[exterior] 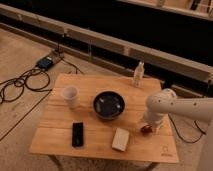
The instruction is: Place the pepper in the ceramic bowl
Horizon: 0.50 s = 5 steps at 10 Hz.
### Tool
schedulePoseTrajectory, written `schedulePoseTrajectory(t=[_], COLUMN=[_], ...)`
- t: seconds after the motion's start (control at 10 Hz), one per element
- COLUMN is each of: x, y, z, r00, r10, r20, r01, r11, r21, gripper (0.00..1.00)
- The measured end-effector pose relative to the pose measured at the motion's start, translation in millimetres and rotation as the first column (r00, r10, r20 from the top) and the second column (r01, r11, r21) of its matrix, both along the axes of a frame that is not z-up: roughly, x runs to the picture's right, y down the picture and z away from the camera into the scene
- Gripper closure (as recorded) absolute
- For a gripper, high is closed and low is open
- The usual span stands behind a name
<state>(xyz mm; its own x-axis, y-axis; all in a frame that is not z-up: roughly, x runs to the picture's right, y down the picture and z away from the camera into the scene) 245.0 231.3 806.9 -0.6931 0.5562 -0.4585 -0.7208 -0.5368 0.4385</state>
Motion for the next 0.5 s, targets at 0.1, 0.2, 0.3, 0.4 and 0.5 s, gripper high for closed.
schedulePoseTrajectory(t=[0.1,0.2,0.3,0.4,0.5], x=[2.4,5.2,8.3,14.6,19.2], y=[5.3,8.1,9.5,9.6,8.2], z=[4.9,10.5,16.9,23.2,25.1], r00=[1.000,1.000,1.000,1.000,1.000], r10=[0.010,0.015,0.015,0.012,0.007], r20=[-0.002,-0.001,0.001,-0.005,-0.011], r01=[-0.010,-0.015,-0.015,-0.012,-0.007], r11=[0.9999,0.9999,0.9998,0.9998,0.9998], r21=[-0.005,-0.007,-0.010,-0.014,-0.019], gripper=[0.35,0.35,0.35,0.37,0.42])
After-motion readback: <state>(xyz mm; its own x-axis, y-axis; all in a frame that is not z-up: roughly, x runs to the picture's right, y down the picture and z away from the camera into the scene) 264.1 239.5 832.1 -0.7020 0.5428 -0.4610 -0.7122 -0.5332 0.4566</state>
